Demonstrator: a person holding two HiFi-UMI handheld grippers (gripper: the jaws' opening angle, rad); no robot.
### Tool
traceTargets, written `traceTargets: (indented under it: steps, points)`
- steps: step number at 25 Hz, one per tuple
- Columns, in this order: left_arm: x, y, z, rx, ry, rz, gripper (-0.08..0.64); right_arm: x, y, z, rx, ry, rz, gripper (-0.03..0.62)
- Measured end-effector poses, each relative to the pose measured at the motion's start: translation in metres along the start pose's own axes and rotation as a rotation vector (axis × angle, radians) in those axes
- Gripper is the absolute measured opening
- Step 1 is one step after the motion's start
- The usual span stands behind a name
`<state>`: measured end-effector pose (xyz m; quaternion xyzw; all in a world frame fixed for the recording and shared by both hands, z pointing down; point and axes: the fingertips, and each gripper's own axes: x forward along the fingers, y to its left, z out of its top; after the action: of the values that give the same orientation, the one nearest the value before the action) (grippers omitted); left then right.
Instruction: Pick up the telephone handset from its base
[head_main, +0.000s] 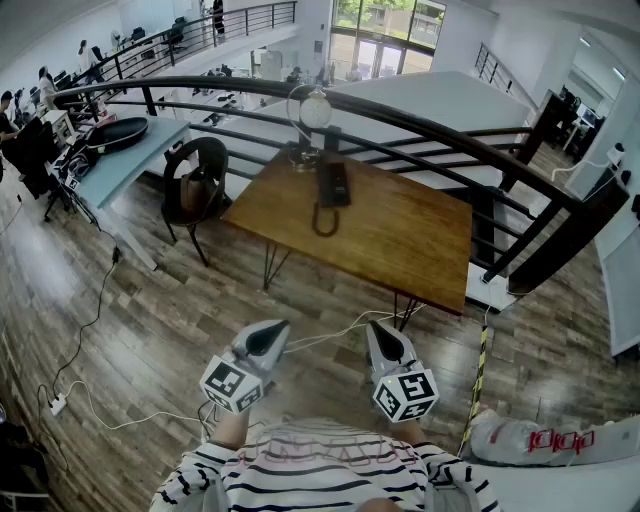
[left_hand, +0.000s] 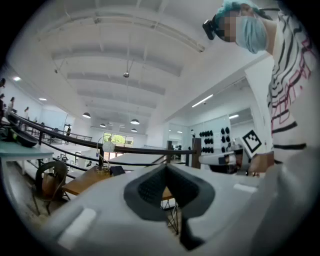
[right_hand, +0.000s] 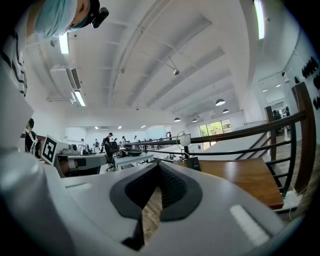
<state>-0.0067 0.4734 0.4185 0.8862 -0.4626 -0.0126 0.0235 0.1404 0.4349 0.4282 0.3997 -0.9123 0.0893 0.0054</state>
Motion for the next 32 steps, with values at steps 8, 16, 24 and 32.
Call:
traceTargets:
  steps: [8, 16, 24, 32]
  points:
    - [0.021, -0.019, -0.005, -0.007, -0.017, 0.023, 0.002, -0.014, -0.026, -0.004, -0.007, -0.003, 0.028, 0.000]
    - [0.045, -0.020, -0.024, -0.027, 0.006, 0.048, 0.115, -0.004, -0.047, -0.015, -0.034, 0.010, 0.062, 0.094]
    - [0.063, 0.006, -0.031, -0.053, 0.000, 0.061, 0.174, 0.027, -0.060, -0.021, -0.005, 0.024, 0.070, 0.184]
    - [0.099, 0.089, -0.021, -0.052, -0.010, 0.012, 0.193, 0.112, -0.074, -0.003, -0.011, 0.003, 0.014, 0.216]
